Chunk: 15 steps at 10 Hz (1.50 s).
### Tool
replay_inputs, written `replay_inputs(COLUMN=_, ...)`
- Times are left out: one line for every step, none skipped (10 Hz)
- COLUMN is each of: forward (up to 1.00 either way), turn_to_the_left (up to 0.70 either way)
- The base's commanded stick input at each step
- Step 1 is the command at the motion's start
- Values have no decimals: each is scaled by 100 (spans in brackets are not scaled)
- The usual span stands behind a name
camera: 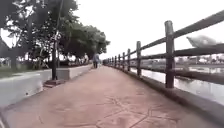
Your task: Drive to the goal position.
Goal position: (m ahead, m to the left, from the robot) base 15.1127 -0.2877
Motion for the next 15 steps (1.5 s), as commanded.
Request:
replay_inputs(forward=100, turn_to_the_left=0)
replay_inputs(forward=100, turn_to_the_left=0)
replay_inputs(forward=100, turn_to_the_left=0)
replay_inputs(forward=100, turn_to_the_left=0)
replay_inputs(forward=100, turn_to_the_left=0)
replay_inputs(forward=100, turn_to_the_left=0)
replay_inputs(forward=100, turn_to_the_left=0)
replay_inputs(forward=100, turn_to_the_left=0)
replay_inputs(forward=100, turn_to_the_left=0)
replay_inputs(forward=100, turn_to_the_left=0)
replay_inputs(forward=100, turn_to_the_left=0)
replay_inputs(forward=100, turn_to_the_left=0)
replay_inputs(forward=100, turn_to_the_left=0)
replay_inputs(forward=100, turn_to_the_left=0)
replay_inputs(forward=100, turn_to_the_left=0)
